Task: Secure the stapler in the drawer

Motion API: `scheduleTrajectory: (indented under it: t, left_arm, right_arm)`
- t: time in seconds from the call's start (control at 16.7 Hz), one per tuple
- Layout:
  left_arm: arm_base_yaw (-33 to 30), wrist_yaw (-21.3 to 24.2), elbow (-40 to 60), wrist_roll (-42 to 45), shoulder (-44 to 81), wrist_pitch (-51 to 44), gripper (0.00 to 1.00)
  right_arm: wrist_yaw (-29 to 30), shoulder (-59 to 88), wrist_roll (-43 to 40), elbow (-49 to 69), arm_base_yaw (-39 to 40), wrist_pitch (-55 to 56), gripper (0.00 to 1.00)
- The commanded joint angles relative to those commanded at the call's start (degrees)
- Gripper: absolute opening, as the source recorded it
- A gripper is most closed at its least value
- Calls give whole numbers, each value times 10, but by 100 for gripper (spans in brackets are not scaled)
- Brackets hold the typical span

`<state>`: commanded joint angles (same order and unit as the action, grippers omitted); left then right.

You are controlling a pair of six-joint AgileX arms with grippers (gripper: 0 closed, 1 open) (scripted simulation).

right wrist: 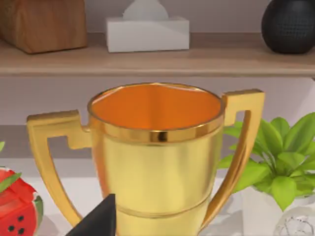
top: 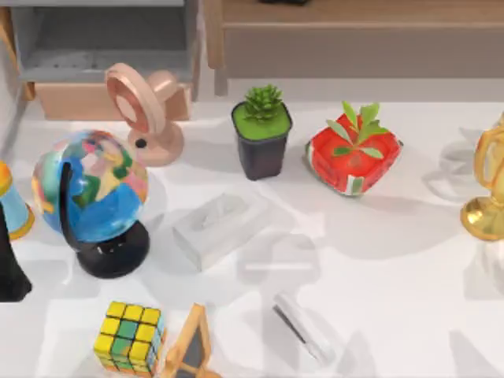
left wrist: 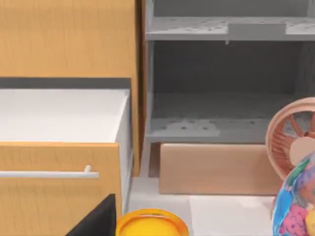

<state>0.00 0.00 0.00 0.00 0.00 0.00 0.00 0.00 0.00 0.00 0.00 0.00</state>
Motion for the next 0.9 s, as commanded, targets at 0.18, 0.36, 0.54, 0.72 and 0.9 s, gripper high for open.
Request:
scheduleTrajectory:
  t: [0.18, 0.36, 0.54, 0.72, 0.9]
  left_arm:
    - [-2, 2, 6, -5, 6, -4, 100]
    - [-24, 17, 59, -56, 60, -40, 100]
    - [-68, 37, 166, -152, 168, -108, 100]
    - [-132, 55, 314, -280, 330, -196, 100]
    - [-213, 64, 478, -426, 526, -294, 100]
  right_arm:
    - [0, 0, 0, 0, 0, 0, 100]
    - [0, 0, 0, 0, 0, 0, 100]
    - [0, 0, 0, 0, 0, 0, 100]
    - [0, 0, 0, 0, 0, 0, 100]
    - [0, 0, 0, 0, 0, 0, 100]
